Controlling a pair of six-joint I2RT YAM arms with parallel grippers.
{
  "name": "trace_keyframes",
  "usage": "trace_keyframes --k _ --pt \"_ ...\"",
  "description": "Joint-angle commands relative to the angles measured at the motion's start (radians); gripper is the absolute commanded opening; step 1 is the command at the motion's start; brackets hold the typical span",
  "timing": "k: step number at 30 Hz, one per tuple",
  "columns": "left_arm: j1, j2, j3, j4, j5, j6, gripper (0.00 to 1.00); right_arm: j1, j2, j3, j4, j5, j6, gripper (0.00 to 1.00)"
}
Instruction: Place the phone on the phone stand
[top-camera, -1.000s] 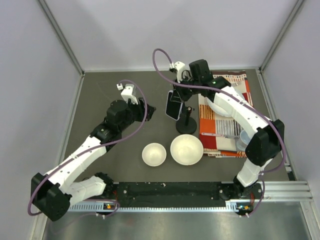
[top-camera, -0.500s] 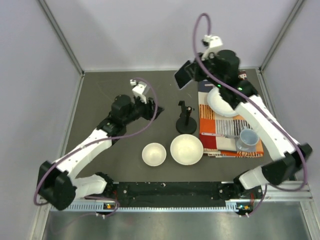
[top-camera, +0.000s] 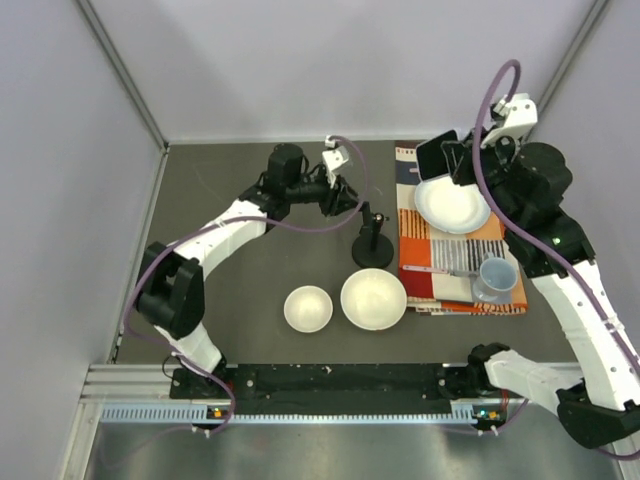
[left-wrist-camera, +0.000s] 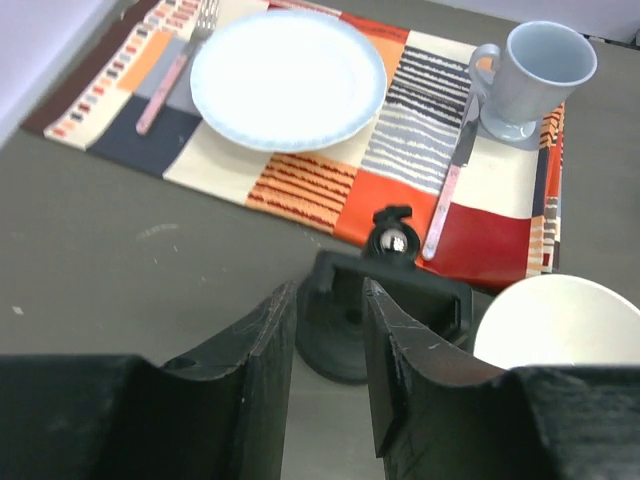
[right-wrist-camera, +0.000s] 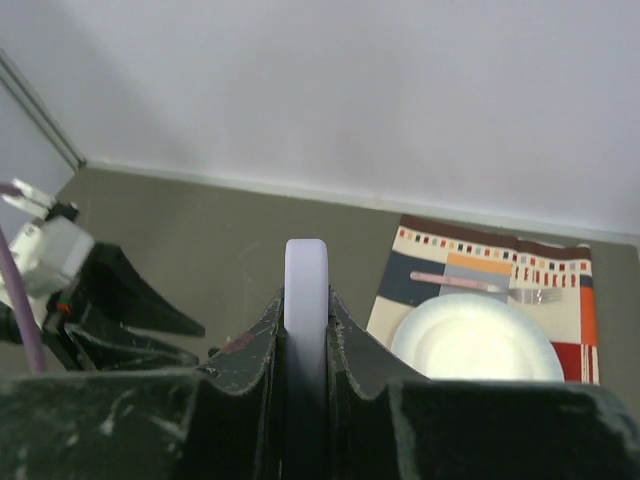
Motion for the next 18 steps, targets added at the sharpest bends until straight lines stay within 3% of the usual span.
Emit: trace_keyframes --k 1,12,16,18 --pt "0.008 0.058 0.128 -0.108 0.137 0.173 0.37 0.004 -0.001 -0.02 0.05 -0.045 -0.018 0.0" --pt "0.014 0.175 0.233 -0.205 0.215 0.235 0.41 0.004 -0.021 -0.038 0.047 -0.119 -0.019 0.0" --pt "0.012 0.195 0.229 -0.183 0.22 0.229 0.36 0.004 -0.022 -0.041 0.047 -0.122 -0.022 0.0" --pt "0.012 0.18 0.206 -0.136 0.202 0.191 0.27 0.004 -0.021 -0.041 0.049 -0.121 -0.024 0.0"
